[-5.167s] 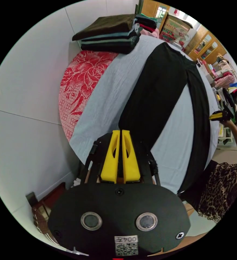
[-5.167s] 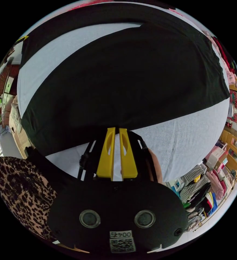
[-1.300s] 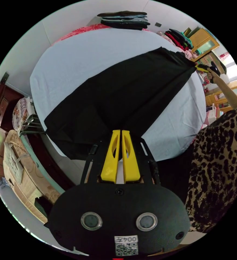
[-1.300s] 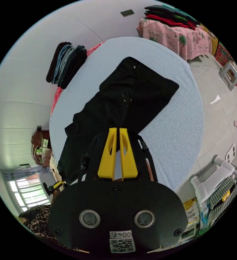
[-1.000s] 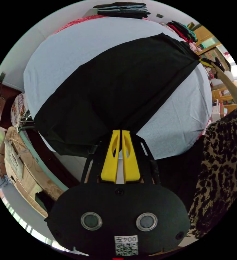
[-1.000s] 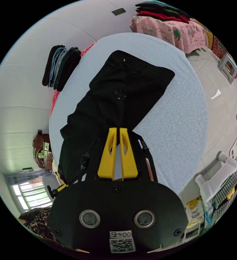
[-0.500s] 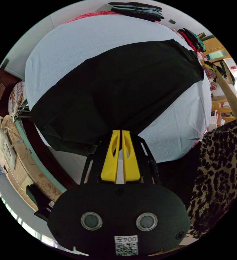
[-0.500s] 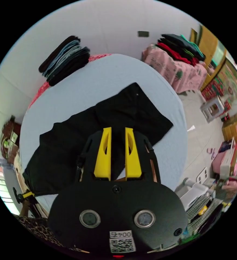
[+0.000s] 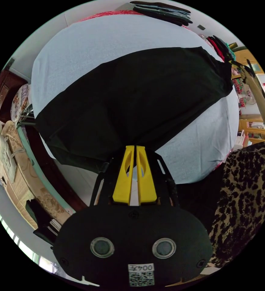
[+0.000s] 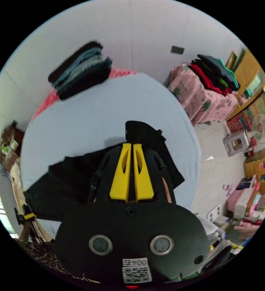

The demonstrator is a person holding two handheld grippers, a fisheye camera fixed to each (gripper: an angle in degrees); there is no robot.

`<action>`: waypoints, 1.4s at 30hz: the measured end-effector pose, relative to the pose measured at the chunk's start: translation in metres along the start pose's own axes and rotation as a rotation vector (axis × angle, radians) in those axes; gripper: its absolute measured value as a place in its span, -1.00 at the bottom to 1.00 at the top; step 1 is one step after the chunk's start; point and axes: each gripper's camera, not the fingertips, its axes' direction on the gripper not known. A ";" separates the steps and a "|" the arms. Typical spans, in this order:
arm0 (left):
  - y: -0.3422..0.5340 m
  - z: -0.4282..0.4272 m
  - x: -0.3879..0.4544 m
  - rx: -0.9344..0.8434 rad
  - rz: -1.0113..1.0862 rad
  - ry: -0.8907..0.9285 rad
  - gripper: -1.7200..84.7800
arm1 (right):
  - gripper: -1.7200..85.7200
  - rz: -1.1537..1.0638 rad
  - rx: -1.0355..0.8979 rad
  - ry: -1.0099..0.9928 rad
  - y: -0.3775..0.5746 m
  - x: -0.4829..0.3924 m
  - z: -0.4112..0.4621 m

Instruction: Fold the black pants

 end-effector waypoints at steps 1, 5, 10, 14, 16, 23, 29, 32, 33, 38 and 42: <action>0.000 0.000 0.000 0.003 -0.004 0.000 -0.94 | -0.97 0.035 0.021 -0.033 0.005 0.012 -0.004; 0.001 0.001 -0.003 0.021 -0.027 0.016 -0.94 | -0.97 0.400 0.028 -0.274 0.067 0.108 0.031; -0.002 0.001 -0.007 0.012 -0.048 0.043 -0.94 | -0.97 0.707 0.114 -0.549 0.145 0.159 0.081; -0.005 0.002 -0.005 -0.008 -0.038 0.029 -0.94 | -0.95 0.743 0.122 -0.580 0.161 0.160 0.099; -0.006 0.002 -0.004 -0.014 -0.035 0.023 -0.94 | -0.93 0.738 0.108 -0.561 0.161 0.157 0.104; -0.006 0.003 -0.007 -0.012 -0.045 0.037 -0.94 | -0.79 0.739 0.074 -0.353 0.162 0.138 0.095; -0.004 0.004 -0.007 -0.012 -0.044 0.036 -0.94 | -0.72 0.603 -0.013 -0.323 0.149 0.077 0.111; -0.003 0.004 -0.008 -0.011 -0.047 0.039 -0.94 | -0.82 0.508 -0.125 -0.138 0.132 0.047 0.128; -0.002 0.005 -0.008 -0.012 -0.044 0.037 -0.94 | -0.84 0.479 -0.141 -0.073 0.128 0.041 0.131; 0.001 0.006 -0.008 -0.005 -0.038 0.034 -0.94 | -0.81 0.471 -0.127 -0.091 0.126 0.025 0.132; 0.006 0.007 -0.008 0.007 -0.048 0.033 -0.94 | -0.80 0.288 -0.107 -0.183 0.130 -0.037 0.122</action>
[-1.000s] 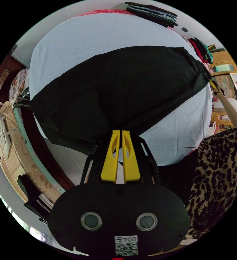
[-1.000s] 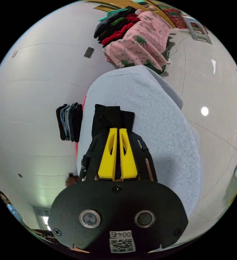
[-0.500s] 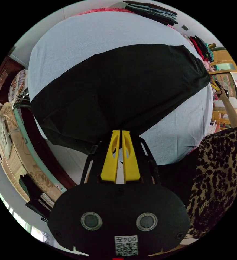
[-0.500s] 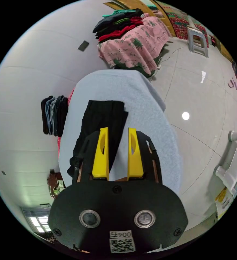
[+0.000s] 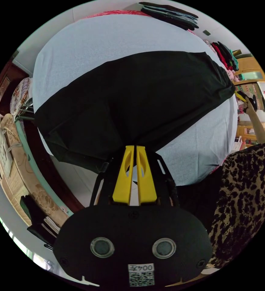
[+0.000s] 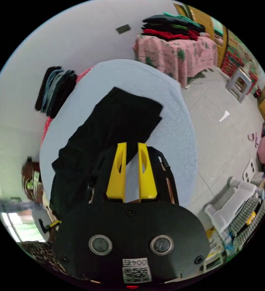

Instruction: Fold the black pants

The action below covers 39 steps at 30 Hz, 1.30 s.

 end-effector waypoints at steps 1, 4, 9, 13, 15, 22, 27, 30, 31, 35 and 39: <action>0.001 0.000 0.001 0.002 -0.001 -0.005 -0.94 | -0.79 -0.038 -0.010 -0.011 0.005 -0.012 0.002; 0.004 0.001 0.002 0.004 0.003 -0.020 -0.94 | -0.78 -0.212 -0.081 -0.034 0.034 -0.075 0.021; 0.009 0.002 0.004 0.010 0.009 -0.037 -0.94 | -0.73 -0.458 -0.148 0.014 0.088 -0.175 0.063; 0.016 0.004 0.004 0.027 0.005 -0.047 -0.94 | -0.73 -0.536 -0.226 0.123 0.105 -0.210 0.097; 0.020 0.004 0.003 0.041 0.001 -0.050 -0.94 | -0.77 -0.573 -0.195 0.188 0.110 -0.222 0.104; 0.036 0.006 -0.001 0.100 -0.025 -0.045 -0.94 | -0.79 -0.562 -0.265 0.135 0.091 -0.246 0.111; 0.039 0.007 0.003 0.089 0.023 -0.097 -0.94 | -0.80 -0.566 -0.187 -0.009 0.027 -0.295 0.090; 0.043 0.008 -0.003 0.099 0.011 -0.073 -0.94 | -0.79 -0.672 -0.236 -0.026 -0.020 -0.352 0.099; 0.045 0.008 -0.006 0.105 -0.001 -0.058 -0.94 | -0.79 -0.695 -0.245 -0.027 -0.028 -0.363 0.102; 0.049 0.009 -0.011 0.112 -0.002 -0.045 -0.94 | -0.72 -0.984 -0.396 0.053 -0.057 -0.446 0.142; 0.051 0.009 -0.019 0.110 0.001 -0.026 -0.94 | -0.73 -1.218 -0.472 0.203 -0.050 -0.495 0.182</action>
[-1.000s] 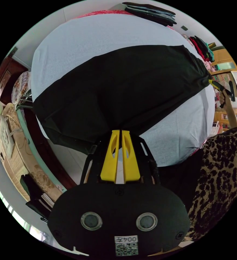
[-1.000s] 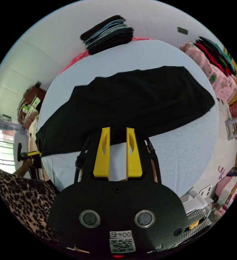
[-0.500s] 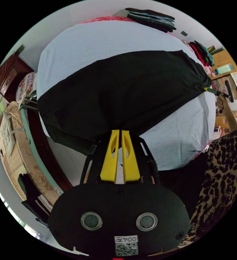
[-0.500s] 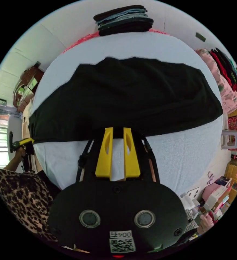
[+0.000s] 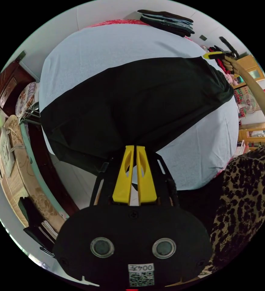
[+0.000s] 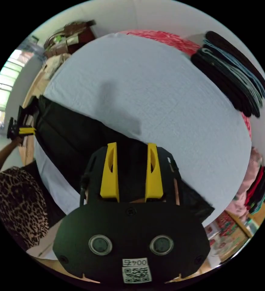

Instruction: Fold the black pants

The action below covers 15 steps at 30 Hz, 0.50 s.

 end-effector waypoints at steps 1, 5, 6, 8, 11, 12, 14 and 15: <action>0.001 0.000 -0.003 0.000 -0.003 0.011 -0.94 | -0.76 -0.023 -0.012 0.008 -0.003 -0.003 0.003; 0.003 0.000 -0.012 0.001 -0.022 0.048 -0.94 | -0.91 -0.064 -0.024 -0.024 0.014 -0.026 0.011; 0.004 0.001 -0.013 0.001 -0.025 0.051 -0.94 | -0.91 -0.027 0.014 0.001 0.027 -0.032 0.013; 0.005 0.000 -0.014 0.007 -0.021 0.043 -0.94 | -0.89 0.058 0.072 0.002 0.047 -0.034 0.020; 0.008 0.000 -0.017 0.016 -0.028 0.047 -0.94 | -0.85 0.201 0.165 -0.065 0.071 -0.027 0.023; 0.008 0.000 -0.019 0.013 -0.032 0.053 -0.94 | -0.83 0.249 0.212 -0.093 0.079 -0.022 0.015; 0.008 0.000 -0.021 0.006 -0.029 0.059 -0.94 | -0.80 0.301 0.268 -0.099 0.086 -0.015 -0.001; 0.008 0.000 -0.023 0.004 -0.028 0.061 -0.94 | -0.79 0.315 0.285 -0.079 0.088 -0.010 -0.012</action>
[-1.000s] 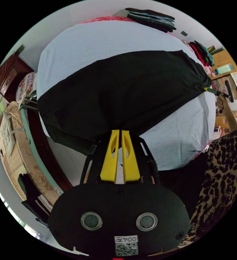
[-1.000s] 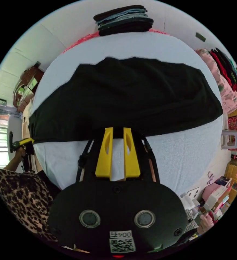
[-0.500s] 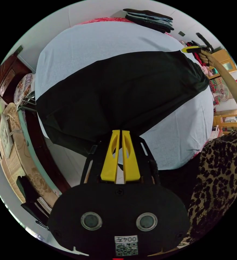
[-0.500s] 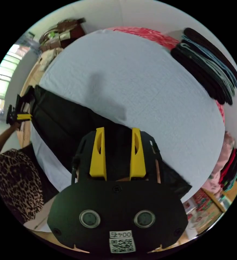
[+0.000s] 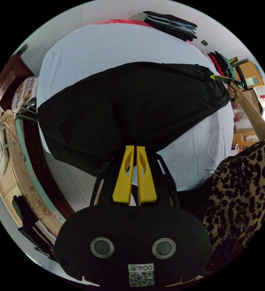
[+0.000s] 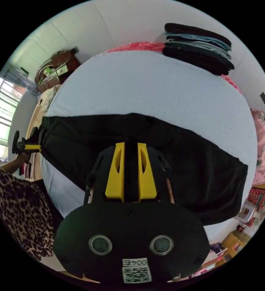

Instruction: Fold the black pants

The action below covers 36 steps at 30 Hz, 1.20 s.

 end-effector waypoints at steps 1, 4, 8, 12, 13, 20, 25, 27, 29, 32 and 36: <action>0.000 0.000 -0.001 0.002 -0.001 0.004 -0.94 | -0.78 0.007 0.003 0.019 -0.002 0.002 -0.005; 0.002 0.000 -0.006 0.010 -0.005 0.019 -0.94 | -0.76 0.033 0.009 0.075 -0.021 0.016 -0.020; 0.003 -0.001 -0.010 0.013 -0.011 0.029 -0.94 | -0.73 -0.017 -0.137 0.117 -0.053 0.030 -0.008; 0.004 -0.001 -0.011 0.013 -0.007 0.021 -0.94 | -0.76 -0.126 -0.367 0.161 -0.056 0.035 0.020; 0.004 -0.002 -0.011 0.015 -0.008 0.023 -0.94 | -0.78 -0.140 -0.394 0.172 -0.053 0.036 0.022; 0.004 -0.003 -0.015 0.016 0.000 0.038 -0.94 | -0.91 0.002 -0.281 0.202 -0.057 0.093 0.004; 0.002 -0.003 -0.016 0.007 0.005 0.049 -0.94 | -0.74 0.183 -0.223 0.063 -0.016 0.142 -0.002; 0.002 -0.004 -0.016 0.008 0.007 0.048 -0.94 | -0.71 0.252 -0.054 -0.022 0.031 0.153 -0.034; 0.001 -0.004 -0.015 0.009 0.013 0.046 -0.94 | -0.69 0.288 0.042 -0.044 0.077 0.155 -0.055; 0.001 -0.004 -0.016 0.014 0.020 0.066 -0.93 | -0.66 0.385 0.164 -0.126 0.168 0.155 -0.074; -0.001 -0.005 -0.016 0.019 0.030 0.091 -0.93 | -0.66 0.614 0.341 -0.251 0.298 0.153 -0.072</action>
